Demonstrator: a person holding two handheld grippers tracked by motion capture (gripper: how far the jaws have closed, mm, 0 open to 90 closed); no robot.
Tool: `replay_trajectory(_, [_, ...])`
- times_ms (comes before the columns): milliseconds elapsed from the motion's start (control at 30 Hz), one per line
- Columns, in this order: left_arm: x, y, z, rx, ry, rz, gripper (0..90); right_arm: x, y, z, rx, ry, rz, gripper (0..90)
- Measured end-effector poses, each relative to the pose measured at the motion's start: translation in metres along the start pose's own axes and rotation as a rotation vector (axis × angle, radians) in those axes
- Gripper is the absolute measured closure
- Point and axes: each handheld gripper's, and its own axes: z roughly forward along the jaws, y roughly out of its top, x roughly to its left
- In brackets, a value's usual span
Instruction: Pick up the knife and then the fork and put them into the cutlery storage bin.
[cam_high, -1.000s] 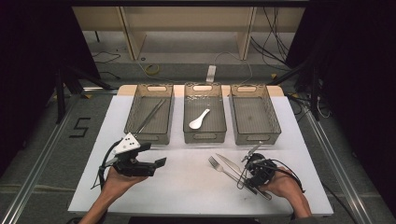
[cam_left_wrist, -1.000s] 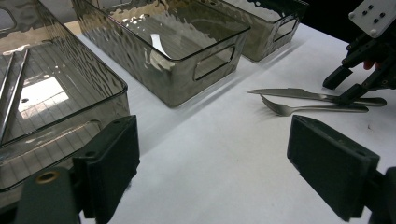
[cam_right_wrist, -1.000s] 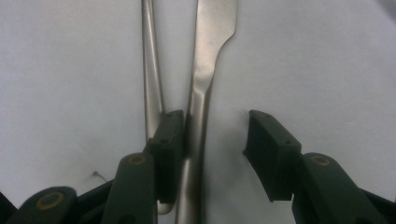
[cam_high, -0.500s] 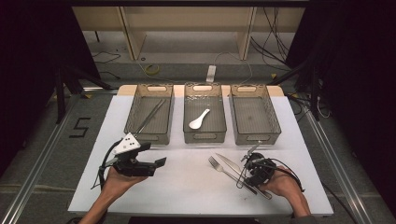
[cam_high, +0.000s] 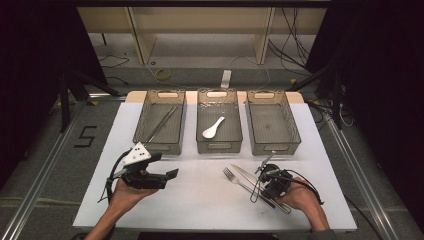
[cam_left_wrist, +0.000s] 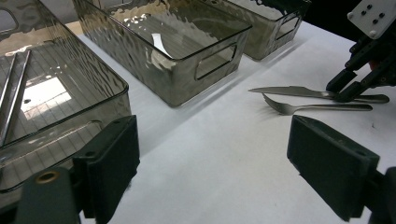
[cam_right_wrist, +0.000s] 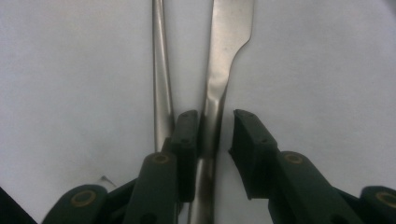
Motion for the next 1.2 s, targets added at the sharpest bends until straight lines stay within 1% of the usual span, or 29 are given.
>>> replay_trajectory(33, [-0.0002, 0.0000, -0.0001, 0.000, 0.000, 0.001, 16.4, 0.0005, 0.0007, 0.0001, 0.003, 0.007, 0.006, 73.7])
replay_trajectory(133, [-0.0003, 0.0000, 0.0001, 0.001, 0.001, 0.002, 16.5, 0.0007, 0.0015, 0.0003, 0.006, 0.011, 0.005, 76.4])
replay_trajectory(267, [-0.0007, -0.0001, 0.0003, 0.002, 0.000, 0.002, 16.4, -0.0010, 0.0013, 0.0005, 0.002, 0.022, 0.013, 77.8])
replay_trajectory(433, [-0.0009, 0.0001, 0.0004, 0.000, 0.000, 0.004, 16.5, -0.0006, 0.0016, 0.0004, 0.005, 0.019, 0.013, 78.1])
replay_trajectory(533, [-0.0012, 0.0002, 0.0006, -0.001, 0.002, 0.004, 16.5, -0.0003, 0.0020, 0.0003, 0.005, 0.019, 0.012, 79.9])
replay_trajectory(767, [-0.0017, 0.0004, 0.0008, -0.002, 0.001, 0.005, 16.5, 0.0025, 0.0032, 0.0001, 0.008, 0.004, -0.009, 80.4])
replay_trajectory(1200, [-0.0006, 0.0003, -0.0004, -0.002, 0.004, 0.006, 16.5, 0.0006, 0.0012, -0.0019, -0.023, 0.003, -0.005, 80.5])
